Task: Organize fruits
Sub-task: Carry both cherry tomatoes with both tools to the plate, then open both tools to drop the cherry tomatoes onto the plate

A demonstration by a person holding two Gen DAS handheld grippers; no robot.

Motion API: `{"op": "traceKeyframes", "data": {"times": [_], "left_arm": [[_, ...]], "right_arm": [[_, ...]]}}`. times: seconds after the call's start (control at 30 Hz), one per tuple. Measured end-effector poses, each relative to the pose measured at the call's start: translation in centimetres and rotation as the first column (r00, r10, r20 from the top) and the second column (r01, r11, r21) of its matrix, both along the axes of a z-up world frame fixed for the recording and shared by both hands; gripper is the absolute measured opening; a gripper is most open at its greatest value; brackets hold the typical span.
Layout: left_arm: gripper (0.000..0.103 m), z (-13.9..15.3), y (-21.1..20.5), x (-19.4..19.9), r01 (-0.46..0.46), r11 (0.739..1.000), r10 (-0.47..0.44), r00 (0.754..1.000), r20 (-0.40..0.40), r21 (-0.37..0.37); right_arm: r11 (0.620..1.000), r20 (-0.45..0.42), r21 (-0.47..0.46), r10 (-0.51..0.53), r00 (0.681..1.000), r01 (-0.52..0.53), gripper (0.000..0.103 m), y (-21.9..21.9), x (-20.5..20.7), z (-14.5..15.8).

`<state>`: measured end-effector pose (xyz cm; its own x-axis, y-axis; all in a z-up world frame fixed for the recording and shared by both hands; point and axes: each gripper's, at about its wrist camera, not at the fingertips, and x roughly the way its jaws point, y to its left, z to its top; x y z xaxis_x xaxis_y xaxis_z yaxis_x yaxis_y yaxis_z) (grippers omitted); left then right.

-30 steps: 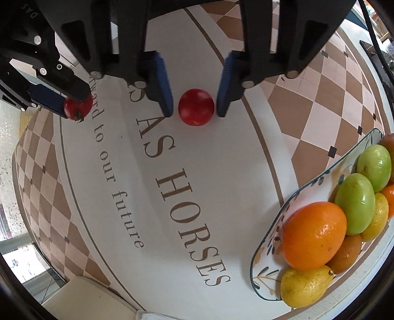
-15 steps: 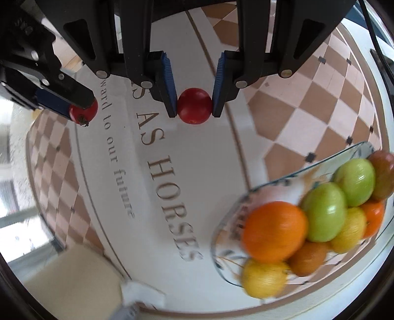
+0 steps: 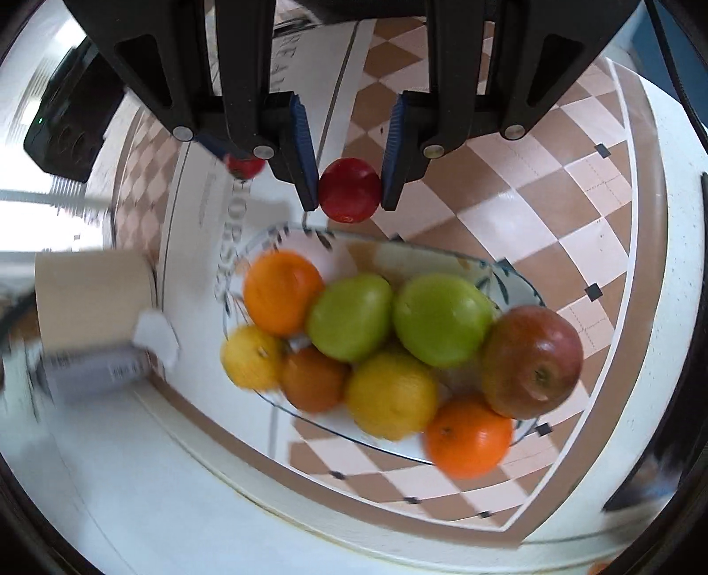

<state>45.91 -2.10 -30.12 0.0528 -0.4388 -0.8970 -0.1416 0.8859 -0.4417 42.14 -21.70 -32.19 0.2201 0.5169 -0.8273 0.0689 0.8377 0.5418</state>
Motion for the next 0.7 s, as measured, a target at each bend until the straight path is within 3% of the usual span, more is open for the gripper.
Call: {"op": "traceKeyframes", "data": {"times": [0.17, 0.43, 0.47, 0.53, 0.7], "left_arm": [[0.026, -1.4, 1.1, 2.2, -0.053, 0.998, 0.051, 0.997, -0.066, -0.042], [0.026, -1.9, 1.0, 3.2, -0.044, 0.999, 0.043, 0.995, -0.093, -0.014], [0.027, -1.9, 1.0, 3.3, -0.044, 0.999, 0.043, 0.995, -0.094, -0.013], [0.028, -2.0, 1.1, 3.4, -0.045, 0.999, 0.044, 0.994, -0.097, -0.002], [0.031, -1.8, 1.2, 3.6, -0.043, 0.999, 0.045, 0.994, -0.095, 0.026]], "right_arm": [[0.998, 0.009, -0.019, 0.054, 0.998, -0.054, 0.034, 3.6, 2.9, -0.9], [0.992, 0.003, -0.086, 0.094, 0.996, -0.093, 0.035, 5.7, 5.1, -1.7], [0.991, 0.001, -0.092, 0.095, 0.995, -0.095, 0.037, 5.5, 5.1, -1.7], [0.989, -0.006, -0.110, 0.094, 0.996, -0.094, 0.053, 5.5, 5.3, -1.7], [0.988, 0.006, -0.128, 0.084, 0.996, -0.083, 0.059, 4.6, 4.9, -0.6]]}}
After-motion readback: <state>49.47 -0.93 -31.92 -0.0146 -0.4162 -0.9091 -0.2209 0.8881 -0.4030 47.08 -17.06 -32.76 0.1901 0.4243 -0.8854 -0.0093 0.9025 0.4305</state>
